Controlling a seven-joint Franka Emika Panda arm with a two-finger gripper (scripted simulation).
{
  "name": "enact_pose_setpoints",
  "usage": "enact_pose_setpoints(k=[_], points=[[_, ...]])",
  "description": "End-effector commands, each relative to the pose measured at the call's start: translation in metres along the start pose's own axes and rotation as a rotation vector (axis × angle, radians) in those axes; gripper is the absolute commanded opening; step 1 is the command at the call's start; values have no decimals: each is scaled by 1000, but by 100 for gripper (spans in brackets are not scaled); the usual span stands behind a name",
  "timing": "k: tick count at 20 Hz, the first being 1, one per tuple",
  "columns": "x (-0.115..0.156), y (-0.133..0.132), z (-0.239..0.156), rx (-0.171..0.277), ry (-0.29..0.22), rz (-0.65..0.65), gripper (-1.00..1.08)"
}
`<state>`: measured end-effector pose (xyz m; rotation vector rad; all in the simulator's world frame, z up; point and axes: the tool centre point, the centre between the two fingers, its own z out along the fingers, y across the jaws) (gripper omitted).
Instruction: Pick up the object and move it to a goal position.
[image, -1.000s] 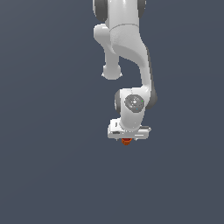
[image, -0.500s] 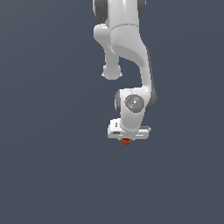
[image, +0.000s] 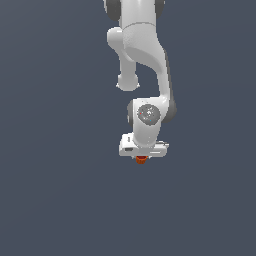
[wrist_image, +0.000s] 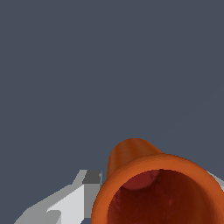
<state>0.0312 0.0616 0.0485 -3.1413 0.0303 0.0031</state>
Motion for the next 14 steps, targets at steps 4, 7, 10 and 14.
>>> enact_pose_setpoints(k=[4, 7, 10, 14], points=[[-6, 31, -21, 0, 2, 1, -100], [-9, 43, -29, 0, 2, 1, -100], [-10, 49, -34, 0, 2, 1, -100], [-9, 50, -35, 0, 2, 1, -100]])
